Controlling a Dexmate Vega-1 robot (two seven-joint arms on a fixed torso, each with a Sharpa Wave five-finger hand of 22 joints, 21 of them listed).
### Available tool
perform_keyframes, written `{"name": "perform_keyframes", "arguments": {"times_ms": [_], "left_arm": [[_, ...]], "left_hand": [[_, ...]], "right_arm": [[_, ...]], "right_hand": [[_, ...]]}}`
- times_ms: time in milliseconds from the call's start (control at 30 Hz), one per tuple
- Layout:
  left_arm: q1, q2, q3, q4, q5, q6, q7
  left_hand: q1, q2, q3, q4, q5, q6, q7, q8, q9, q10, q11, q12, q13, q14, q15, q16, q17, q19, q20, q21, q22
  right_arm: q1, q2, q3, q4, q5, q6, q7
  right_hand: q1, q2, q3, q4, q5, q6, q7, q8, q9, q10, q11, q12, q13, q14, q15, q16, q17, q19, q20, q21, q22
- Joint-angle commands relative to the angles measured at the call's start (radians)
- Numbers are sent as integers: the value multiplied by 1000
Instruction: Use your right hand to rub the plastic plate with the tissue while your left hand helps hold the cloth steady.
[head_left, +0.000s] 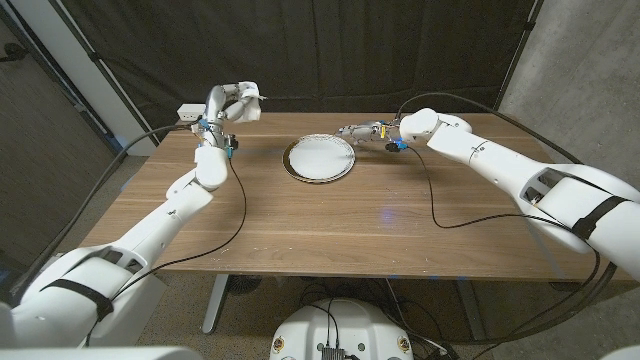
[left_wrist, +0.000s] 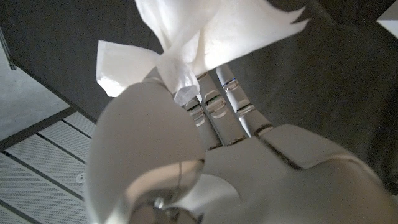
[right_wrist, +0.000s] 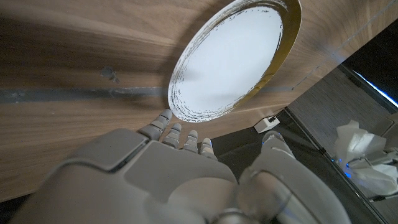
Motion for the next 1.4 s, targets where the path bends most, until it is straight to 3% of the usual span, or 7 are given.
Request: {"name": "perform_keyframes", "arguments": {"times_ms": [33, 367, 667, 933, 1233, 1333, 1400], "left_arm": [[102, 22, -118, -202, -145, 291, -124], [111, 64, -118, -311, -177, 577, -173], [75, 110, -64, -331, -140, 724, -211], [28, 164, 18, -333, -66, 788, -294], [-14, 219, 90, -340, 14, 774, -413], [-22, 230, 100, -340, 27, 765, -451], [-30, 238, 109, -337, 35, 755, -480]], "left_hand": [[-1, -1, -4, 1, -4, -8, 16, -13, 2, 18, -6, 2, 2, 17, -31, -3, -4, 27, -44, 15, 1], [2, -6, -5, -3, -10, -10, 33, -28, 6, 29, -2, -6, -8, 39, -30, -17, -31, 99, -51, 57, 2], [5, -5, -2, -5, -13, -14, 56, -38, 9, 30, 22, -8, -4, 60, -26, -25, -55, 144, -43, 85, -1], [7, -6, 1, -6, -14, -23, 67, -45, 11, 21, 30, -11, 2, 60, -25, -31, -65, 163, -39, 96, -3], [10, -6, 6, -8, -15, -41, 66, -56, 15, 7, 30, -16, 11, 46, -27, -42, -76, 175, -42, 102, -9], [8, -2, 11, -4, -15, -69, 54, -70, 18, -23, 31, -28, 17, 17, -25, -55, -84, 133, -25, 86, -12], [-19, -7, 7, 12, -16, -135, 57, -95, 23, -97, 49, -56, 12, -55, -15, -73, -96, 79, 4, 62, -14]], "right_arm": [[-100, -33, 109, -29, 104, 85, -99], [-175, -24, 183, -12, 164, 188, -182], [-237, -24, 235, -25, 192, 258, -265], [-278, -23, 267, -37, 206, 301, -321], [-291, -22, 275, -44, 202, 309, -348], [-291, -21, 276, -43, 202, 310, -350], [-291, -21, 276, -42, 200, 310, -352]], "right_hand": [[-17, -2, -8, 4, 6, -2, -3, 7, 1, -8, -1, 4, 2, -10, -1, 0, -1, -16, 7, -7, -1], [-30, -9, -18, 7, 7, 13, -10, 14, 0, 4, -3, 11, 1, -11, -7, 1, -4, -18, 15, -8, -3], [-34, -12, -22, 6, 9, 18, -13, 15, -1, 10, -8, 14, 0, -12, -12, 2, -7, -19, 16, -9, -4], [-36, -13, -24, 5, 10, 27, -17, 18, -1, 17, -11, 17, 0, -9, -14, 3, -9, -15, 15, -8, -5], [-37, -14, -26, 3, 11, 35, -18, 20, -2, 25, -12, 19, -1, -4, -14, 4, -10, -12, 12, -7, -6], [-37, -14, -27, 3, 12, 35, -18, 20, -2, 26, -14, 19, -1, -4, -13, 4, -11, -11, 12, -7, -6], [-38, -14, -27, 2, 12, 35, -18, 20, -2, 27, -14, 20, -1, -3, -12, 4, -11, -11, 12, -7, -6]]}}
